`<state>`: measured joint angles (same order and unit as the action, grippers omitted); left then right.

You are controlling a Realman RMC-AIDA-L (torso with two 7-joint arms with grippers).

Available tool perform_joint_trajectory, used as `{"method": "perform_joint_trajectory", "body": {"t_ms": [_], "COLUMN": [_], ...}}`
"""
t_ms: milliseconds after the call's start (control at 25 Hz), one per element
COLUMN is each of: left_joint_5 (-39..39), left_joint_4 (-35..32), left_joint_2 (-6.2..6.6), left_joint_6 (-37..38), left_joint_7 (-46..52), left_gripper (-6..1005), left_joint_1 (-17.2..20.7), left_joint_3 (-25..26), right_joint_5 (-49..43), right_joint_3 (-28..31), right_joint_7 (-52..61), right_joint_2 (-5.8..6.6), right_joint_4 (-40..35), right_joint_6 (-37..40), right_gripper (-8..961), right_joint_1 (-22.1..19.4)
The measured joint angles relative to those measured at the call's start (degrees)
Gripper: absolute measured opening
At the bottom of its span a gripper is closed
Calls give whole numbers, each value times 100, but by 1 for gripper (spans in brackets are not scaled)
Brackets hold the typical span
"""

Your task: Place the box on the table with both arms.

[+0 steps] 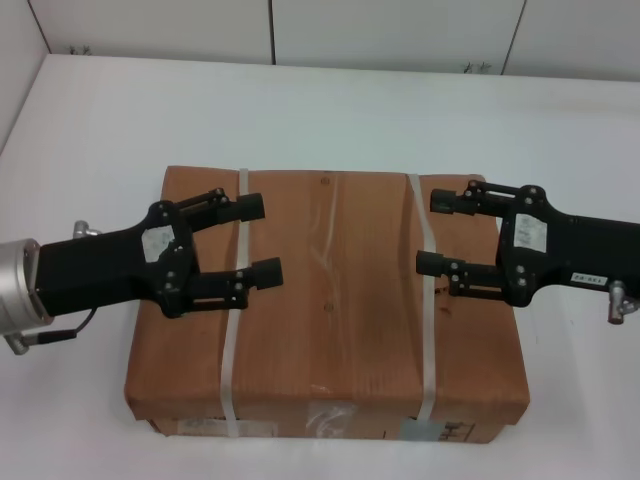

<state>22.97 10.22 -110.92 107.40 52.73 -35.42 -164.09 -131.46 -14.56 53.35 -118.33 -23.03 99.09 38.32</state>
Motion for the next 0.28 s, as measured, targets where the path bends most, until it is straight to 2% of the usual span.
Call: {"method": "perform_joint_trajectory", "body": {"t_ms": [280], "left_joint_5": [17], "left_joint_4": [2], "left_joint_2": [-88], "left_joint_6": [-44], "left_joint_7": [-189], "left_gripper": [879], "left_joint_1": [24], "left_joint_3": [0], "right_joint_5": [43], "right_joint_3": [3], "right_joint_7": [-272], "right_joint_2": [-38], "right_joint_4": [96], "right_joint_6": [-162], "right_gripper": [740], "right_joint_1": [-55]}}
